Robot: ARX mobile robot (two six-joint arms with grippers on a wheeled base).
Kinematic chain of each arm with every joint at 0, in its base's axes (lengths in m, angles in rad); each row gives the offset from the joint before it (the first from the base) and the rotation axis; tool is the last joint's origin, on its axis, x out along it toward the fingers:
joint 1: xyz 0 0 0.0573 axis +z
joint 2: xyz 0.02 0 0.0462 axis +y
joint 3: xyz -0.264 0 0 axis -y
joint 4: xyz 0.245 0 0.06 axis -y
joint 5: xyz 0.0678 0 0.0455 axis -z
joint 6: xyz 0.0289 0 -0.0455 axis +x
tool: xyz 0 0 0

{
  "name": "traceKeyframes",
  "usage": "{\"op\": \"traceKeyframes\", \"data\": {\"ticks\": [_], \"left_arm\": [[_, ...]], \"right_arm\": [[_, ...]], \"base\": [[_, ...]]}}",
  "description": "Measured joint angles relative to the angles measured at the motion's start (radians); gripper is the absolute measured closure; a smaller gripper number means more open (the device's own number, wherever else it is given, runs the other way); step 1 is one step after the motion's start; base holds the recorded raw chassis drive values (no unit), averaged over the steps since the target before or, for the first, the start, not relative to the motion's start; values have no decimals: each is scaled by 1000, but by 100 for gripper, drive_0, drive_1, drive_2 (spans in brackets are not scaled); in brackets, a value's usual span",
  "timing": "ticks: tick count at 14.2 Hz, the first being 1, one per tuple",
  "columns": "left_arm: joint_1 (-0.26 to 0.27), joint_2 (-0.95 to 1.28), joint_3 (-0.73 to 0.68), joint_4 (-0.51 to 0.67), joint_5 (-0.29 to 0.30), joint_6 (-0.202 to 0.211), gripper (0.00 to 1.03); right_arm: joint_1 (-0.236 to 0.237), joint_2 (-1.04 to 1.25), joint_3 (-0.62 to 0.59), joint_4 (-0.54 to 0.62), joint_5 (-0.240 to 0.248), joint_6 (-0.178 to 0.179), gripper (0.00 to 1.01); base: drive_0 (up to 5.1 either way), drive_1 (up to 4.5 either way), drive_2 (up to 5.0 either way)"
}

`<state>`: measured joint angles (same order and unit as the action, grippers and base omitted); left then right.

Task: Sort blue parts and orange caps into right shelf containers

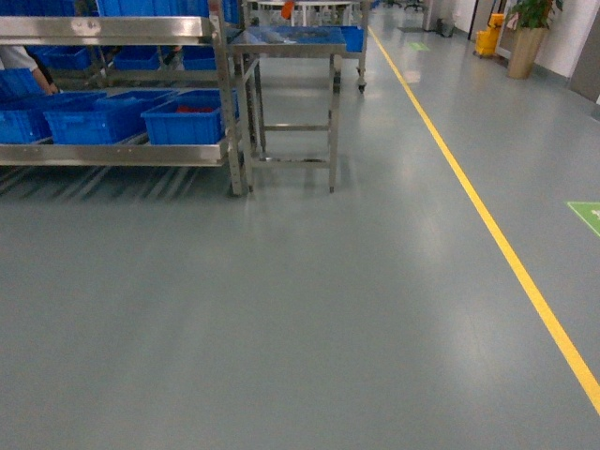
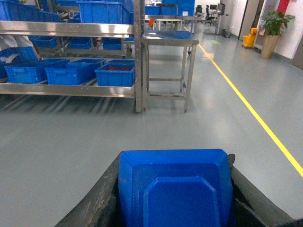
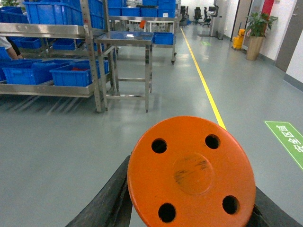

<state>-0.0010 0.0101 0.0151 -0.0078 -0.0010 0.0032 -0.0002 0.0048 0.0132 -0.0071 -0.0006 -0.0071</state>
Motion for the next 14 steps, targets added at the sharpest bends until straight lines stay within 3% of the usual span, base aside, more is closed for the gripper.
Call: {"op": "traceKeyframes", "data": {"ticks": [14], "left_arm": [[0, 0, 0, 5, 0, 0, 59]], "right_arm": [[0, 0, 0, 0, 0, 0, 57]], "base": [[-1, 429, -431]]}}
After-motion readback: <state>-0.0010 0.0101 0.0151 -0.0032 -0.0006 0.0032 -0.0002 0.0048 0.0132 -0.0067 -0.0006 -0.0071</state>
